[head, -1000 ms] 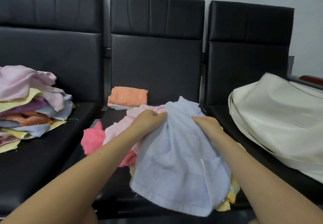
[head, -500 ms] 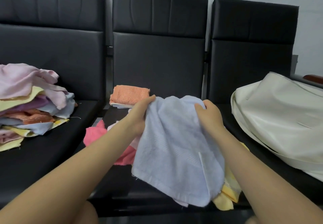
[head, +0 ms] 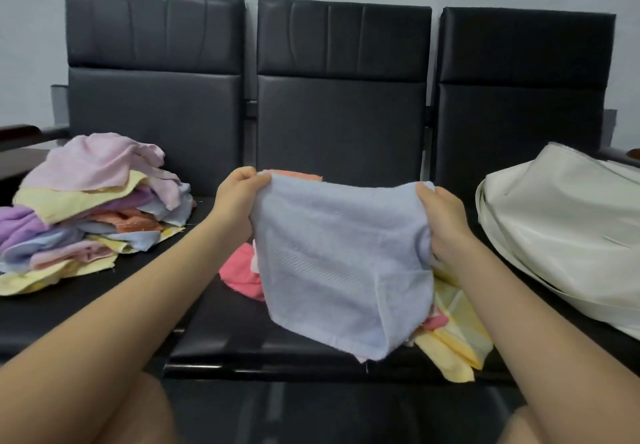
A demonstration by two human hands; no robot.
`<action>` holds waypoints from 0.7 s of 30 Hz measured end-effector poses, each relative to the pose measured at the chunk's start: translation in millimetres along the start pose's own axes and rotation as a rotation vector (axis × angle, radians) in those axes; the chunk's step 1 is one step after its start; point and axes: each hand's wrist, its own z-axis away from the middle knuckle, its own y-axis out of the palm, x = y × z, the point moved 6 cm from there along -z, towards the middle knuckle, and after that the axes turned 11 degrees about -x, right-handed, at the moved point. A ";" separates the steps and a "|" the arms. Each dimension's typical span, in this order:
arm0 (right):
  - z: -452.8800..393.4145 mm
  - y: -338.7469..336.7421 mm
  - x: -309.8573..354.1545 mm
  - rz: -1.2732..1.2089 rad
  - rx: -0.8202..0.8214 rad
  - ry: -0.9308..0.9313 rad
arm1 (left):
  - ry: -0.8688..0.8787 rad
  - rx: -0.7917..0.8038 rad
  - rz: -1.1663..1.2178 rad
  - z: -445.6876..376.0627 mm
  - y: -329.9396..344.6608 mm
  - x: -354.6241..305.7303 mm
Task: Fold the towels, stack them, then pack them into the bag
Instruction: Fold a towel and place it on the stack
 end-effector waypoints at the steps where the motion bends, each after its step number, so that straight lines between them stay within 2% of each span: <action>1: 4.1 0.0 2.5 -0.036 0.007 0.004 | 0.022 -0.021 -0.025 1.3 -6.1 -3.1; 4: 8.8 -6.3 6.8 -0.109 0.035 -0.007 | 0.157 -0.050 -0.125 10.7 -19.6 -12.0; 7: 8.2 -16.3 10.2 -0.007 0.037 -0.125 | 0.402 0.039 -0.476 23.7 -20.8 -9.6; 9: 3.9 -18.5 3.2 0.315 0.088 -0.273 | 0.484 0.264 -0.856 31.1 -11.5 10.3; 11: 4.5 -12.3 -23.7 0.761 0.290 -0.331 | 0.443 0.421 -1.166 34.3 -9.6 33.8; 12: 5.4 -12.2 -40.2 0.898 0.390 -0.306 | 0.414 0.446 -1.229 35.2 -9.0 41.0; 14: 6.6 -17.1 -55.6 0.918 0.455 -0.217 | 0.395 0.419 -1.204 32.2 -5.7 45.7; 16: 5.4 -19.8 -55.0 0.815 0.415 -0.144 | 0.408 0.335 -1.122 24.9 0.6 45.4; 21: -17.7 -17.3 -53.8 0.532 0.142 0.043 | 0.408 0.164 -0.902 6.3 28.4 45.6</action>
